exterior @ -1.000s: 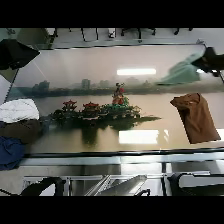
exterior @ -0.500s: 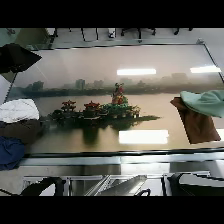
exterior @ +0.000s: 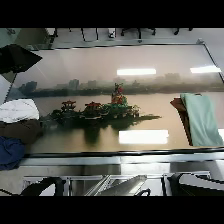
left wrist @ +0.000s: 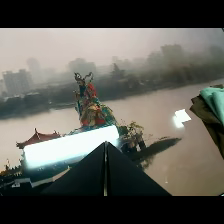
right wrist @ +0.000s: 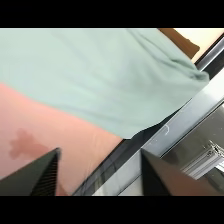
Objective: Fold the shirts.
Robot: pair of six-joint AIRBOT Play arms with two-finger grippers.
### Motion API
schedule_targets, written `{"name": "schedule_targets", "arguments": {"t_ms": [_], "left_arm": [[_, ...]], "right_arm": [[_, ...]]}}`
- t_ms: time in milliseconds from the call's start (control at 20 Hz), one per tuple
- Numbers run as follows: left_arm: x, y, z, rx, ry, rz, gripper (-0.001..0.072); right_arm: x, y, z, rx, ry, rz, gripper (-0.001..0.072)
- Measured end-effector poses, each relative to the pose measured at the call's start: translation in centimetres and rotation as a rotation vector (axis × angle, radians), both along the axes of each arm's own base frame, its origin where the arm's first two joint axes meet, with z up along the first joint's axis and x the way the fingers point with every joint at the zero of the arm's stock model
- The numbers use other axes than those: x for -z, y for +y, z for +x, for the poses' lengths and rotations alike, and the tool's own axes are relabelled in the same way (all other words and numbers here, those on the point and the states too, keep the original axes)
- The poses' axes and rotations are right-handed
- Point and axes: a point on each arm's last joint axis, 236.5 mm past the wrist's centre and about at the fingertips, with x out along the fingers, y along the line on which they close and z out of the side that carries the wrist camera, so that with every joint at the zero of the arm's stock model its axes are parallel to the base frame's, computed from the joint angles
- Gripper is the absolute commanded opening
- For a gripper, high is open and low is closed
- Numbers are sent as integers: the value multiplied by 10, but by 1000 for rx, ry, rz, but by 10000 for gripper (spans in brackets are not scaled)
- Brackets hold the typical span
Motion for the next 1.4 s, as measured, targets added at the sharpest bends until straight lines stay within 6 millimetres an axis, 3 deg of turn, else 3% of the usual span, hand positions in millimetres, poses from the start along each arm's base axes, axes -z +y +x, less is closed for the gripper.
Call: {"name": "schedule_targets", "arguments": {"t_ms": [100, 150, 200, 300, 400, 550, 650, 800, 900, 1050, 1200, 1400], "left_arm": [[-1, 0, 1, -1, -3, -1, 17], [-1, 0, 1, -2, -6, -3, 17], [-1, 0, 1, -2, -6, -3, 17], [-2, 0, 2, -4, -10, -4, 17], [-2, -2, 1, 0, -12, -5, 17], [6, -16, -3, 36, 8, -8, 17], [25, -36, -13, 83, 55, -13, 16], [76, -70, -35, 138, 148, -4, 17], [121, -87, -55, 157, 221, 15, 17], [190, -104, -86, 158, 327, 24, 17], [237, -108, -106, 141, 393, 30, 17], [264, -107, -117, 126, 432, 35, 17]], "right_arm": [[0, 0, 0, -1, 1, -1, 501], [0, 2, 2, -5, -6, 4, 311], [-1, 6, 8, -14, -27, 10, 21], [-6, 20, 31, -69, -109, 34, 22], [-16, 48, 67, -165, -237, 67, 21], [-41, 109, 115, -362, -417, 77, 21], [-54, 160, 128, -512, -489, 67, 20], [-51, 241, 118, -713, -542, 58, 21], [-33, 292, 93, -826, -554, 80, 20], [3, 345, 52, -927, -564, 108, 21], [23, 369, 26, -975, -560, 129, 22], [35, 379, 5, -1008, -518, 158, 22]]}}
